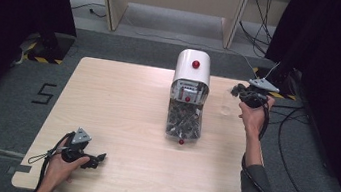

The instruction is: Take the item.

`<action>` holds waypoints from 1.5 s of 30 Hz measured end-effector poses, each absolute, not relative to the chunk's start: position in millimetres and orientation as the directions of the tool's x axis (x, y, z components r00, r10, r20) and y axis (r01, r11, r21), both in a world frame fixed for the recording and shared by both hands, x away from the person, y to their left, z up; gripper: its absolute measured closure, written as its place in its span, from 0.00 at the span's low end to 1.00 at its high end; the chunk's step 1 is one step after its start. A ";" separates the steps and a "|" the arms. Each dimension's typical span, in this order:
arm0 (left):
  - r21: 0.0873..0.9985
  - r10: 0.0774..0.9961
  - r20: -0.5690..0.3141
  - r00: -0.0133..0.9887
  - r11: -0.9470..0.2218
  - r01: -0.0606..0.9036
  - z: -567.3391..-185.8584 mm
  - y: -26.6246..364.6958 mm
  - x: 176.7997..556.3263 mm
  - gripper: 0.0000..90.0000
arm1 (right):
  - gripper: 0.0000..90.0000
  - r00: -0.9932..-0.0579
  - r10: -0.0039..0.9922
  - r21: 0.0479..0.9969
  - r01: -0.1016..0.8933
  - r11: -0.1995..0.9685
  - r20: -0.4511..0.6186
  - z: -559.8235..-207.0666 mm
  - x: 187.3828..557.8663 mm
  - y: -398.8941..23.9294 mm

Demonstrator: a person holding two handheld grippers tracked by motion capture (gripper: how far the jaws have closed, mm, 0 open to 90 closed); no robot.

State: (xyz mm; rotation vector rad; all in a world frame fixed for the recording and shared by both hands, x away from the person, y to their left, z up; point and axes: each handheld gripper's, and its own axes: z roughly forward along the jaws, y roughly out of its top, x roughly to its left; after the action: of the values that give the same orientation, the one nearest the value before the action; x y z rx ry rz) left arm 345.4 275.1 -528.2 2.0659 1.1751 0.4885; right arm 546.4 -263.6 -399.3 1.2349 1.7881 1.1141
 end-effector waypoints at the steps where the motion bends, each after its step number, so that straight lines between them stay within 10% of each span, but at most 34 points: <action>1: 0.729 0.856 -0.017 0.517 -0.344 0.592 -528.2 275.1 345.4 0.00 | 1.00 -0.312 0.948 0.914 0.365 0.177 -0.059 -400.6 547.4 -263.4; 26: 0.729 0.856 -0.016 0.517 -0.344 0.592 -528.1 275.1 345.4 0.00 | 1.00 -0.300 0.953 0.880 0.439 0.182 -0.048 -427.0 561.0 -262.4; 45: 0.729 0.856 -0.016 0.517 -0.344 0.592 -528.2 275.0 345.4 0.00 | 0.80 -0.310 0.950 0.895 0.420 0.151 -0.014 -423.8 554.1 -264.9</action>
State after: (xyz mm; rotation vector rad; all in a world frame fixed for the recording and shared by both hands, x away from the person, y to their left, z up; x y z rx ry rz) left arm 345.4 275.0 -528.2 2.0664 1.1754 0.4889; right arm 554.1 -264.9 -423.8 1.3081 1.8202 1.1137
